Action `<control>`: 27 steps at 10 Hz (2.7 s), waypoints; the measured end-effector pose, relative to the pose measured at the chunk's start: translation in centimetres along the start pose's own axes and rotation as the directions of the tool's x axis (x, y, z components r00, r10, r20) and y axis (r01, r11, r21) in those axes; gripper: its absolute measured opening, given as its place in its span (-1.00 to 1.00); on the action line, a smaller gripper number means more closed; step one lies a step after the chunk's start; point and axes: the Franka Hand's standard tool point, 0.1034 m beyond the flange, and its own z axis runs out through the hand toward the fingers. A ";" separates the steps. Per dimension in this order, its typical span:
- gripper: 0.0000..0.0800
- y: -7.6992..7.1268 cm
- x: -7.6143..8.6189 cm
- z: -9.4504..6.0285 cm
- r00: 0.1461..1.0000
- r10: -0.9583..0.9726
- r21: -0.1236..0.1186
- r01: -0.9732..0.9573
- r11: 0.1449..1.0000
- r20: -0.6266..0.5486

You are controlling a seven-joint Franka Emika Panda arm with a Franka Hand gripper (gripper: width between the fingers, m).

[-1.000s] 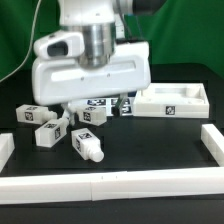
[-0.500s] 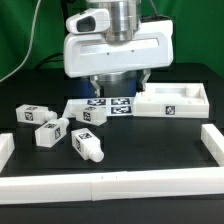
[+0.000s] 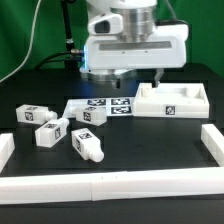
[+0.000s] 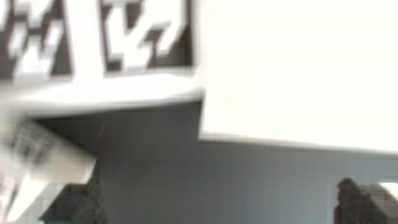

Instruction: Assemble one leg

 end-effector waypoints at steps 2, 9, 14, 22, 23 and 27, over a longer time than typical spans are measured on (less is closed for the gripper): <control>0.62 -0.3 -0.1 0.1 1.000 0.003 0.007 -0.004 1.000 0.022; 0.62 1.6 -4.4 5.0 0.997 0.075 -0.001 -0.075 0.997 0.031; 0.32 1.2 -3.9 5.8 0.996 0.086 0.009 -0.086 0.996 0.021; -0.86 1.3 -3.0 5.2 0.996 0.078 0.022 -0.079 0.997 0.052; -0.86 1.5 -1.9 4.2 0.992 0.097 0.035 -0.100 0.994 0.076; -0.86 2.4 2.7 0.9 0.983 0.146 0.073 -0.155 0.985 0.111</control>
Offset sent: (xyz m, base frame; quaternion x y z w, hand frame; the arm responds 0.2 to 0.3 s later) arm 0.0000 0.0000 0.0000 0.0000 0.0000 0.0000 1.0000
